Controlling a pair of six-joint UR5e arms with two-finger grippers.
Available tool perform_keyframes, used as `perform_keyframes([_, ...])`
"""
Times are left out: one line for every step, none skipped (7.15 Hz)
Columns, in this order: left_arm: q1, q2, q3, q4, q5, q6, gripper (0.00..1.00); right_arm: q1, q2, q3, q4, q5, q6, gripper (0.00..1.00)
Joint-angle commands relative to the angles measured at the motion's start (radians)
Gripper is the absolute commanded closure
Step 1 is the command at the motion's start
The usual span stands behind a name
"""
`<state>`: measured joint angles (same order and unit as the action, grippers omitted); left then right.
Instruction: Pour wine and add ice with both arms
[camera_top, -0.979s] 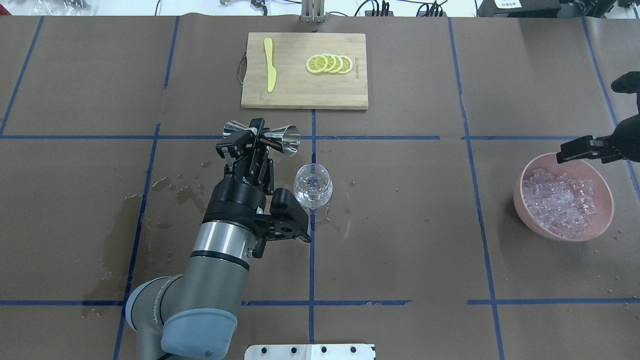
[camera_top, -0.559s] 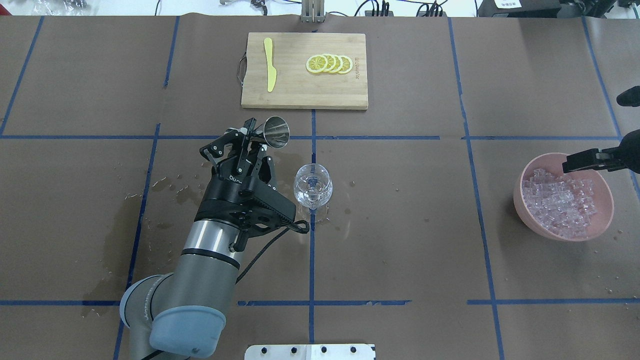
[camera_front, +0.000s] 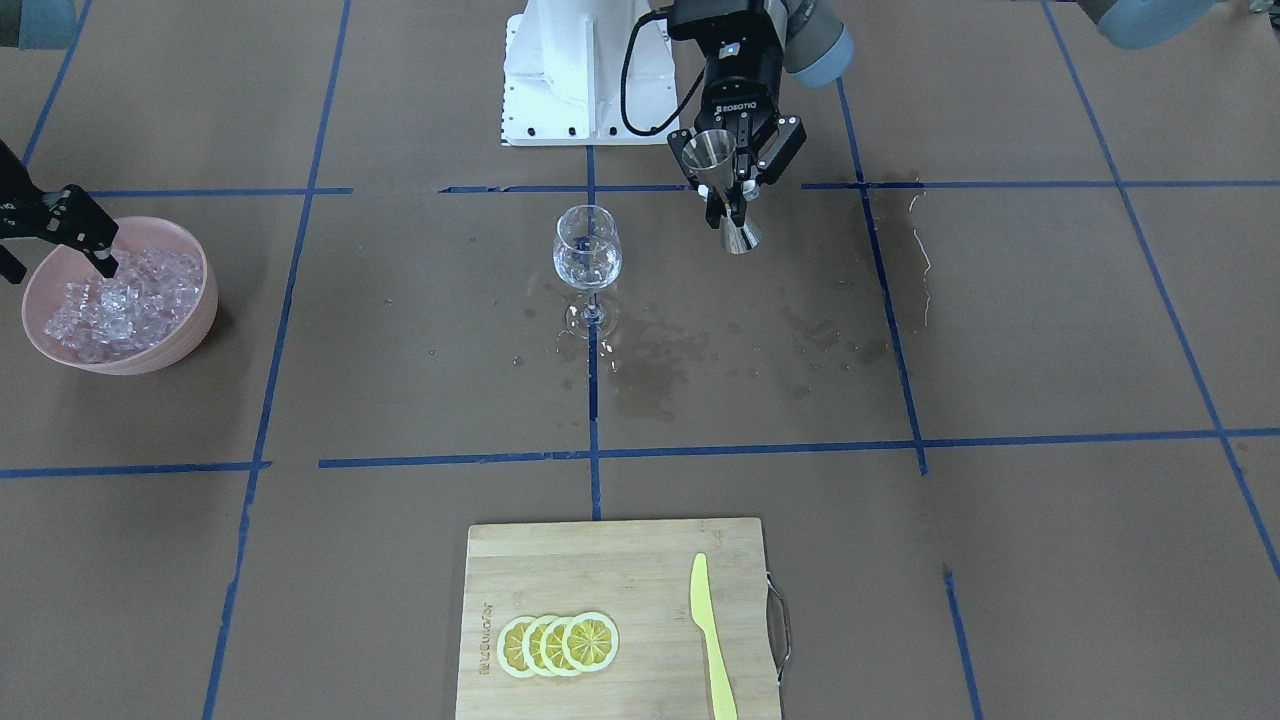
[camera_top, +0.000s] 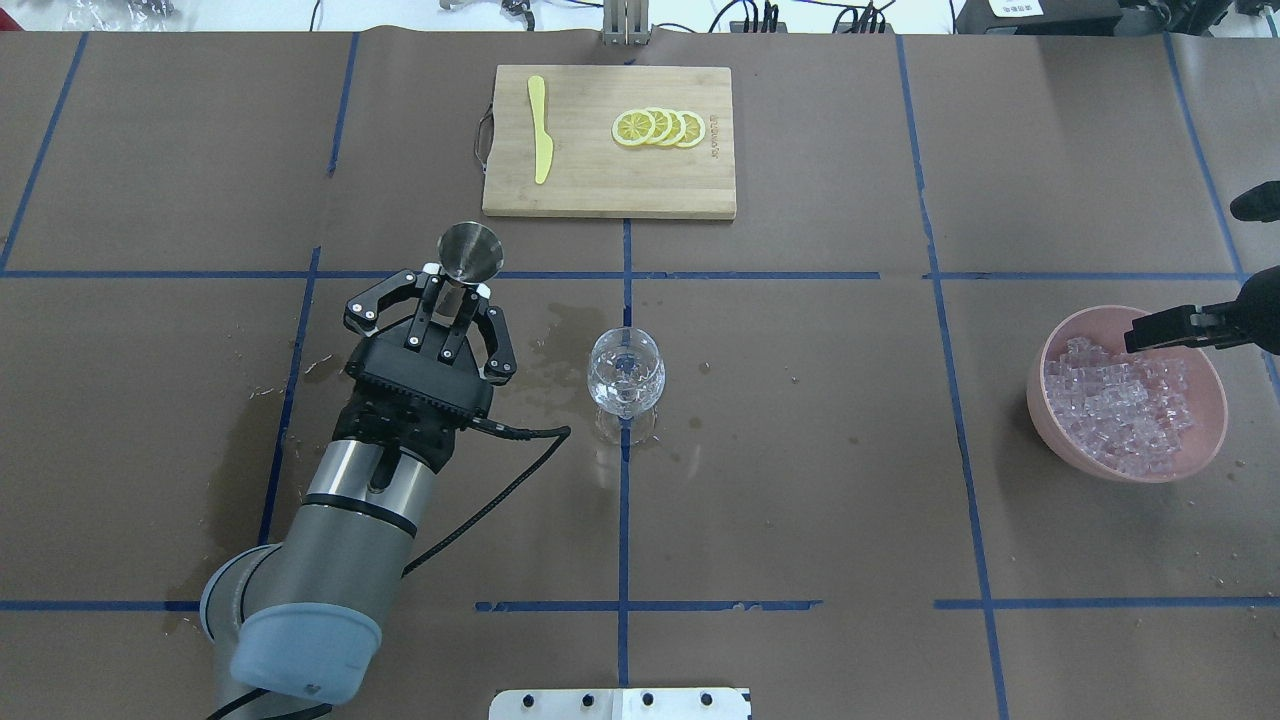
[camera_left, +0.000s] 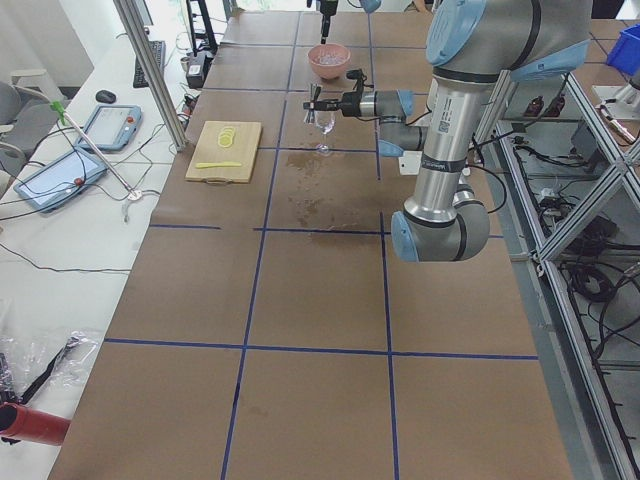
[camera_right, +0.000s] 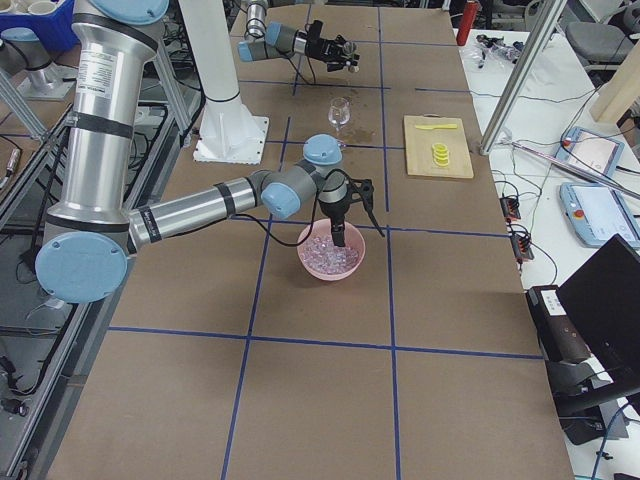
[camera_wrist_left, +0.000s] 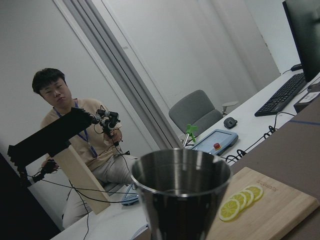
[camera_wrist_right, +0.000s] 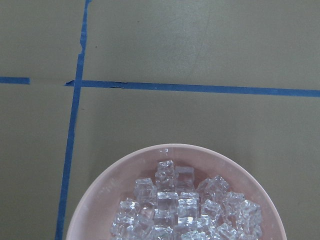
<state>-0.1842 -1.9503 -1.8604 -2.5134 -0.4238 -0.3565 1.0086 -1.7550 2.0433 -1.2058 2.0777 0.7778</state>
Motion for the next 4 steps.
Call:
perform_keyframes([-0.05,0.085,-0.003,-0.024,-0.06,-0.201,1.0,-0.007,0.0,-0.003,0.0,-0.007,0.0,0.0])
perform_keyframes([-0.079,0.121,-0.029,-0.024,-0.116,-0.279,1.0,-0.018,0.0,-0.003,0.0,-0.019,0.0,0.0])
perform_keyframes([-0.099,0.167,-0.049,-0.024,-0.125,-0.286,1.0,-0.024,0.0,-0.008,0.002,-0.022,0.003,0.0])
perform_keyframes([-0.121,0.184,-0.049,-0.024,-0.148,-0.297,1.0,-0.039,-0.006,-0.008,0.002,-0.033,0.014,0.0])
